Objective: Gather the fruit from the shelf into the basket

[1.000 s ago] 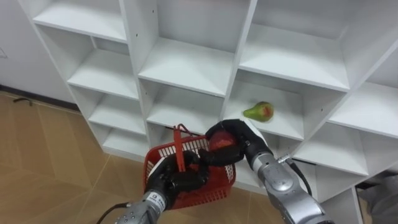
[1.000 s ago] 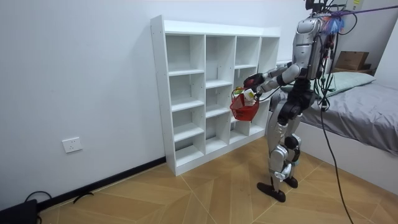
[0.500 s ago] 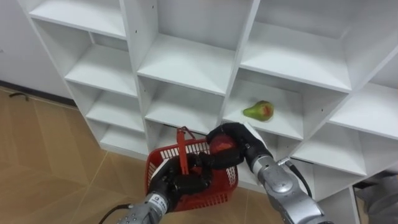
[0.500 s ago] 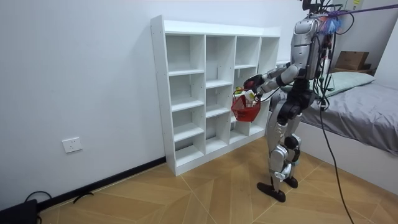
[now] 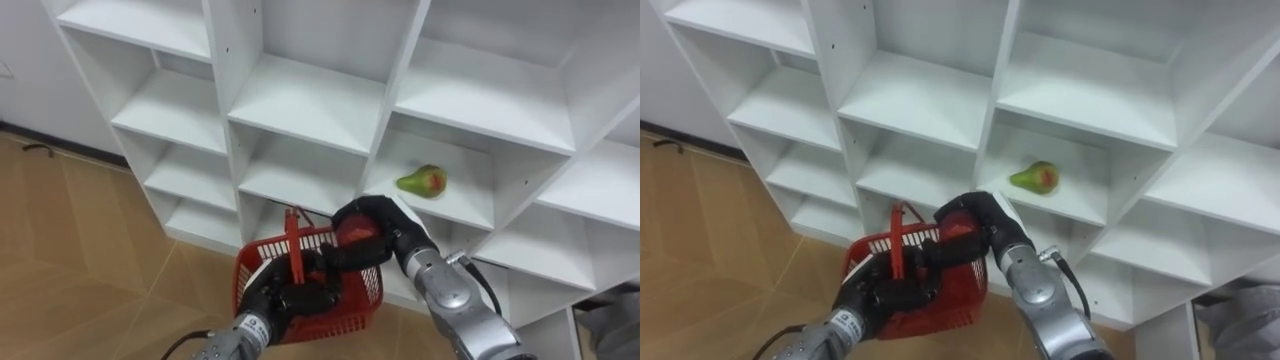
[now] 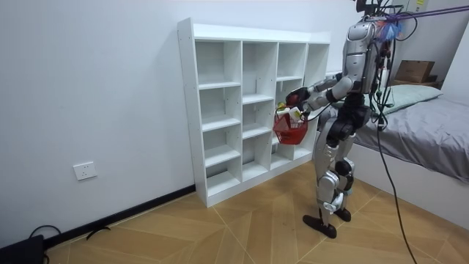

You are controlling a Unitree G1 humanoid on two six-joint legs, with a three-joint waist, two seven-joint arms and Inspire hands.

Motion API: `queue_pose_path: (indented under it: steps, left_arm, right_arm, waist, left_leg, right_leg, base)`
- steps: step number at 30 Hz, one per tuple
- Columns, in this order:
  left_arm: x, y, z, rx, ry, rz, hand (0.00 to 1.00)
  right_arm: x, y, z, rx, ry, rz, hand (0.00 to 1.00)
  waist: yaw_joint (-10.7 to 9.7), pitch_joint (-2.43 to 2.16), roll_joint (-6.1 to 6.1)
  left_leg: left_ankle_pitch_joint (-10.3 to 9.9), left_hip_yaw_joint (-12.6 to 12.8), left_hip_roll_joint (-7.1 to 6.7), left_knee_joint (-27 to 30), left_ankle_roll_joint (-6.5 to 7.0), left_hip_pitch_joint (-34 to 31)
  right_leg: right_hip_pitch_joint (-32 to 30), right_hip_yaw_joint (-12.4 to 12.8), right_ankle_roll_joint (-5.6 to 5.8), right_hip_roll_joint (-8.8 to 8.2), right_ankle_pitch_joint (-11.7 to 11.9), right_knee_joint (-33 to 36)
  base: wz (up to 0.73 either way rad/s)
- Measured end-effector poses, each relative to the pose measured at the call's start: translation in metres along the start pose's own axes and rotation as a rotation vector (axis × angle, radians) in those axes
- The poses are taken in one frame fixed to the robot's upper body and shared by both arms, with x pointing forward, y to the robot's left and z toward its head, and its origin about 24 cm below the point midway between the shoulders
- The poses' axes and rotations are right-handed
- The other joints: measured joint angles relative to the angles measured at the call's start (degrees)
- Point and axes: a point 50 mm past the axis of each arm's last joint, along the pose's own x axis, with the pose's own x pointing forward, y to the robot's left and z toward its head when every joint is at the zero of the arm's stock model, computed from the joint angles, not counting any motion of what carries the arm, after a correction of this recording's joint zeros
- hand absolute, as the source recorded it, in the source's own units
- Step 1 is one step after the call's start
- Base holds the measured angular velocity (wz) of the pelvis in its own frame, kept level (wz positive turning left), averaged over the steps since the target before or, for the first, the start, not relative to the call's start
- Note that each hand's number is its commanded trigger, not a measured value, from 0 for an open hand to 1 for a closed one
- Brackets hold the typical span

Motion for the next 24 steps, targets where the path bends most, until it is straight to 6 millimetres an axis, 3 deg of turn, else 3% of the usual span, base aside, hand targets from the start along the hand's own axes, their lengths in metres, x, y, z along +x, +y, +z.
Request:
queue_pose_path:
  steps: [3,14,24]
  left_arm:
    - [-0.001,-0.002,-0.003,0.001,0.009,-0.017,1.00]
    - [-0.003,-0.009,-0.012,0.006,0.041,-0.060,1.00]
    - [-0.004,-0.009,-0.012,0.006,0.043,-0.072,1.00]
  right_arm:
    - [0.001,-0.001,0.002,-0.003,-0.006,-0.002,1.00]
    - [0.011,-0.008,0.017,-0.024,-0.036,-0.012,1.00]
    - [0.012,-0.009,0.020,-0.026,-0.042,-0.010,1.00]
  waist:
    - [0.1,0.24,-0.41]
    - [0.9,0.37,-1.91]
    - [1.6,0.39,-1.96]
  left_leg:
    - [0.0,0.0,0.01,0.0,0.00,0.1]
    - [0.0,-0.3,-0.05,-0.1,-0.04,-0.6]
    - [-0.1,-0.5,-0.13,-0.1,-0.03,-0.7]
  right_leg:
    - [0.1,0.0,-0.02,0.01,0.0,0.0]
    - [-0.4,-0.2,0.02,0.03,-0.1,-0.2]
    - [-0.4,-0.2,0.07,0.02,-0.2,-0.2]
  base:
    - [0.00]
    - [0.00]
    - [0.00]
